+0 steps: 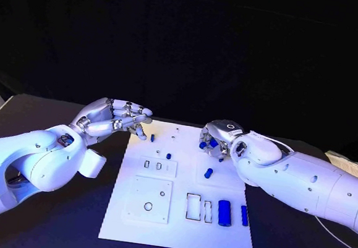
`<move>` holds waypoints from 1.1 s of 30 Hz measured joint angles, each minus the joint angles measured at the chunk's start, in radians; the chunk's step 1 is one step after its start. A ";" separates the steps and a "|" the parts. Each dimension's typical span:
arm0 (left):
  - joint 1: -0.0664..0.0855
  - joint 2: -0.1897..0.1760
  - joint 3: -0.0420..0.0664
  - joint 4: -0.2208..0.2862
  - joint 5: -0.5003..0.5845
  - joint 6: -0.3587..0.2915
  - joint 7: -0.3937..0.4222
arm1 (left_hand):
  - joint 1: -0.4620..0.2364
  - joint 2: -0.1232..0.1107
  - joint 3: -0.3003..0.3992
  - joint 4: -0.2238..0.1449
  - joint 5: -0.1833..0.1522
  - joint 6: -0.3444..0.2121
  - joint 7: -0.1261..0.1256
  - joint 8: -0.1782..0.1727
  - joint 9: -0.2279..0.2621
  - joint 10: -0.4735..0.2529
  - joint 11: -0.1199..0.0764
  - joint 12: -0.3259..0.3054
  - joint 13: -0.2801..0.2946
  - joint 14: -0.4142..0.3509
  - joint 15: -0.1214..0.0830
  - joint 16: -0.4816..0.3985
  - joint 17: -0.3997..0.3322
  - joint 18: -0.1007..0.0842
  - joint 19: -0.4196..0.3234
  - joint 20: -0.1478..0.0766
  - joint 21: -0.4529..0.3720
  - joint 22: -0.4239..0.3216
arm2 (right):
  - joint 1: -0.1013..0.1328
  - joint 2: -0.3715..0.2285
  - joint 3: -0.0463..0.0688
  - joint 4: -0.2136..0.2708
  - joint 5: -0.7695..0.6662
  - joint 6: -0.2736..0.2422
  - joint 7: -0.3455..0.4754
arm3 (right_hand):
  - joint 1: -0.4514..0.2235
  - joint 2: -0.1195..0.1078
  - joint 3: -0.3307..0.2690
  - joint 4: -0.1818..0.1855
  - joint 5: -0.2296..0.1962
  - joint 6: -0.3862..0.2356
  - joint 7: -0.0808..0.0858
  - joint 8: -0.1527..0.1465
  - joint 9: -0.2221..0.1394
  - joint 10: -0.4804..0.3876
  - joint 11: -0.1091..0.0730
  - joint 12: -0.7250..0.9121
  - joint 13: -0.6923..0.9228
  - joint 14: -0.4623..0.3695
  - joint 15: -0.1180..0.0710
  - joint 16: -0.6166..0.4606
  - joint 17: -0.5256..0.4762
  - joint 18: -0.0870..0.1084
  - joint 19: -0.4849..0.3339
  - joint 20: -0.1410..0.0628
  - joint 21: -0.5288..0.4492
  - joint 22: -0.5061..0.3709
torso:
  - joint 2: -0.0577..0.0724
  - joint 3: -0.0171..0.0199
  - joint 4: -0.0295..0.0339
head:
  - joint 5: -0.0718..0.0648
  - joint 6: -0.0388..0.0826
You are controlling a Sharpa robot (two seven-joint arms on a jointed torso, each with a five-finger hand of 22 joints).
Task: Assemble the parts on the task board
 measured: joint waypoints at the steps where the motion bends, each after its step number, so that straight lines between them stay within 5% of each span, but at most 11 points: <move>1: 0.000 0.000 0.000 0.000 0.000 0.000 -0.001 | 0.000 0.000 0.001 -0.001 0.000 0.000 0.000 0.000 0.000 0.000 0.000 0.000 0.000 0.000 0.000 0.000 0.000 0.000 0.000 0.000 0.000 0.000 | 0.000 -0.001 0.000 0.004 0.000 -0.005 -0.001 | -0.001 0.002 0.000 0.000 0.000 0.000 0.000 0.000 0.000 0.000 0.000 0.000 0.001 0.000 0.000 0.001 0.001 0.000 0.000 0.000 0.004 0.002 | 0.000 0.0001 -0.0001 | 0.000 0.001; 13: 0.000 -0.004 0.000 -0.005 -0.002 0.005 -0.009 | 0.004 0.004 0.008 -0.008 0.000 -0.004 0.004 -0.006 0.002 -0.004 0.004 0.000 0.000 -0.007 0.000 0.000 0.002 0.000 -0.007 0.000 0.004 0.004 | 0.013 -0.001 0.011 0.048 0.001 -0.043 -0.039 | -0.009 0.017 -0.001 -0.001 -0.001 0.001 0.000 0.006 0.000 0.000 0.000 0.000 0.006 0.003 -0.003 0.004 0.002 0.000 -0.004 -0.004 0.004 0.007 | 0.006 -0.0023 -0.0017 | -0.001 0.013; 33: 0.000 -0.003 0.000 -0.003 -0.005 0.013 -0.020 | 0.004 0.004 0.008 -0.008 0.000 -0.004 0.004 -0.006 0.002 -0.011 0.003 0.000 0.000 -0.011 0.004 0.000 0.003 0.000 -0.011 0.004 0.008 0.005 | 0.017 0.127 0.024 -0.040 -0.047 -0.097 -0.143 | -0.019 0.014 -0.006 0.000 -0.010 0.001 -0.001 0.008 0.000 0.002 0.002 0.000 0.008 0.003 -0.003 0.008 0.007 0.000 -0.004 -0.003 0.012 0.015 | 0.015 -0.0035 0.0020 | 0.000 0.019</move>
